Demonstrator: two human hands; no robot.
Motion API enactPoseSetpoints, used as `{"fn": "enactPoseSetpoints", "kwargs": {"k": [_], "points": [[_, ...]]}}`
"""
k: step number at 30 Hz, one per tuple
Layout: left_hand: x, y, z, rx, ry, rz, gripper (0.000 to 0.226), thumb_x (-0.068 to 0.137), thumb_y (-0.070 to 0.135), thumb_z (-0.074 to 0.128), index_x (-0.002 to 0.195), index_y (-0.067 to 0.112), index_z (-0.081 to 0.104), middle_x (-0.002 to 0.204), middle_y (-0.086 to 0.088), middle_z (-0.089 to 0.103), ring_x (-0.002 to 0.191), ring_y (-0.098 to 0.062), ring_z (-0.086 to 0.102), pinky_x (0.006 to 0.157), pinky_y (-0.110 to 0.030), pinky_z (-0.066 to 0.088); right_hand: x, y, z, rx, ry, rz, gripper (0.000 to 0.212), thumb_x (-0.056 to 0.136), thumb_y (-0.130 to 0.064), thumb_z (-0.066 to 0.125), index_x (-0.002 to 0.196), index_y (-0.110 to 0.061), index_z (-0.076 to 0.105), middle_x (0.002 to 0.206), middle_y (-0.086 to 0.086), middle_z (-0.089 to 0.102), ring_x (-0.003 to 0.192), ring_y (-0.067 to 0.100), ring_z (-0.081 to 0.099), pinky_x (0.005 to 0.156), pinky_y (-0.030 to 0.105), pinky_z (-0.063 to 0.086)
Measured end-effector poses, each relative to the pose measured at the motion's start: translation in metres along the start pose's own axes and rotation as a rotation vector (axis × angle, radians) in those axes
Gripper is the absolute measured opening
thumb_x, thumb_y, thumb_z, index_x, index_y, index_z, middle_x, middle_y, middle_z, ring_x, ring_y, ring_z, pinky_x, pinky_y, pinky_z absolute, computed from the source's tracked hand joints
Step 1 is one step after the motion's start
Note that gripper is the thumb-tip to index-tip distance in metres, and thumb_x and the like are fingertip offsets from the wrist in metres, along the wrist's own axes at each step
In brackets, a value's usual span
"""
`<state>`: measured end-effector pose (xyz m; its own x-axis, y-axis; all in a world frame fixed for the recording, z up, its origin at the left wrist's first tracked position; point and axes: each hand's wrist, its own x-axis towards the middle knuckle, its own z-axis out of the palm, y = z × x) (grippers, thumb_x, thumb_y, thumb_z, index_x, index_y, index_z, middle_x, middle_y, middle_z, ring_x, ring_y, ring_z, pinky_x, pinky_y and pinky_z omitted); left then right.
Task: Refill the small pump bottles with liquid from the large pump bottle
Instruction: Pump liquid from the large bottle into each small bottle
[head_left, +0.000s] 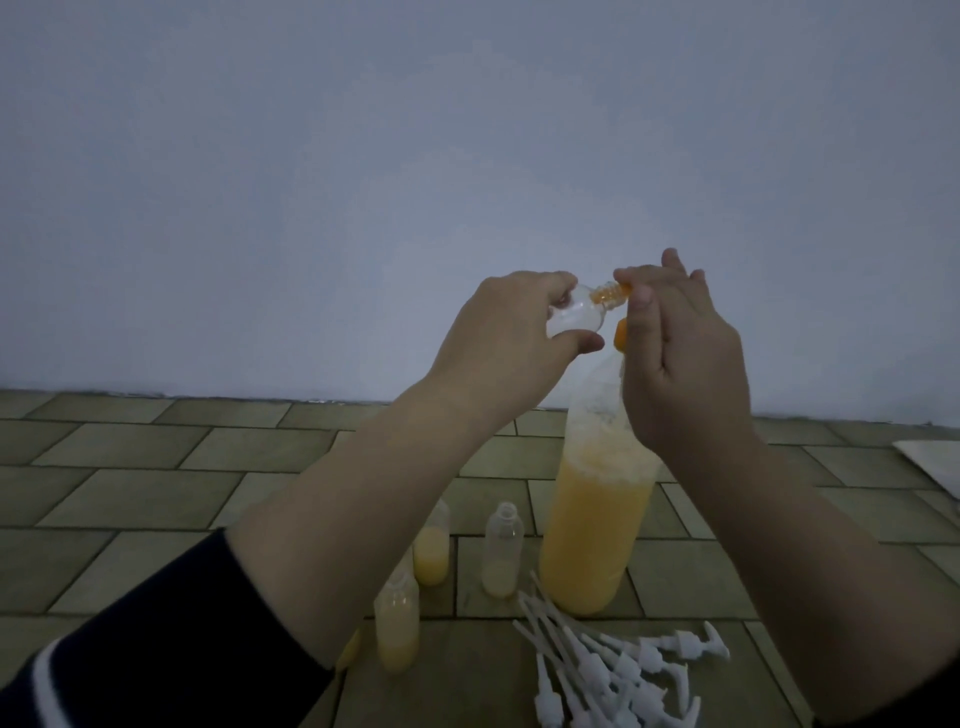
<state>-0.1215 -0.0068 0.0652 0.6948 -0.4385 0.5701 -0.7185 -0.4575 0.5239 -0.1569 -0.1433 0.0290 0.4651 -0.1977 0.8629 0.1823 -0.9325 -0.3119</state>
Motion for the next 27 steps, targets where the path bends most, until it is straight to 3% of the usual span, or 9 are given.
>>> {"fn": "enactPoseSetpoints", "kwargs": {"k": [4, 11, 15, 21, 27], "points": [[0.006, 0.002, -0.006, -0.006, 0.018, 0.021, 0.05, 0.08, 0.036, 0.07, 0.126, 0.018, 0.058, 0.111, 0.004, 0.063, 0.093, -0.009, 0.054, 0.082, -0.02, 0.041, 0.006, -0.005, -0.002, 0.014, 0.044, 0.016, 0.044, 0.102, -0.026, 0.023, 0.116, -0.007, 0.06, 0.125, 0.008, 0.06, 0.136, 0.019, 0.035, 0.112, 0.018, 0.012], [0.004, -0.005, 0.003, -0.007, -0.028, 0.009, 0.048, 0.081, 0.034, 0.07, 0.124, 0.016, 0.059, 0.116, 0.001, 0.063, 0.098, -0.014, 0.058, 0.089, -0.027, 0.047, -0.007, 0.002, 0.008, -0.023, 0.02, 0.026, 0.046, 0.099, -0.027, 0.023, 0.119, -0.005, 0.058, 0.124, 0.011, 0.06, 0.135, 0.024, 0.037, 0.115, 0.028, 0.018], [0.005, -0.009, 0.001, -0.026, -0.014, 0.011, 0.054, 0.078, 0.035, 0.073, 0.126, 0.019, 0.057, 0.113, 0.005, 0.063, 0.093, -0.005, 0.054, 0.088, -0.022, 0.044, -0.006, -0.003, 0.002, -0.032, -0.03, 0.019, 0.051, 0.098, -0.033, 0.02, 0.123, -0.006, 0.056, 0.127, 0.009, 0.058, 0.137, 0.022, 0.035, 0.115, 0.028, 0.015], [0.012, -0.009, -0.007, -0.055, 0.025, 0.033, 0.051, 0.075, 0.034, 0.076, 0.12, 0.019, 0.059, 0.106, 0.007, 0.064, 0.091, -0.006, 0.057, 0.087, -0.023, 0.048, 0.011, -0.009, -0.015, 0.041, -0.084, 0.037, 0.047, 0.101, -0.031, 0.022, 0.117, -0.009, 0.061, 0.125, 0.004, 0.06, 0.137, 0.019, 0.034, 0.113, 0.021, 0.009], [0.002, -0.04, -0.002, -0.143, 0.025, -0.082, 0.045, 0.074, 0.032, 0.077, 0.114, 0.022, 0.06, 0.101, 0.012, 0.063, 0.091, -0.002, 0.06, 0.08, -0.014, 0.046, 0.008, -0.011, -0.014, 0.039, -0.087, 0.054, 0.046, 0.101, -0.032, 0.022, 0.121, -0.012, 0.058, 0.129, 0.003, 0.057, 0.138, 0.021, 0.032, 0.112, 0.021, 0.008]]}}
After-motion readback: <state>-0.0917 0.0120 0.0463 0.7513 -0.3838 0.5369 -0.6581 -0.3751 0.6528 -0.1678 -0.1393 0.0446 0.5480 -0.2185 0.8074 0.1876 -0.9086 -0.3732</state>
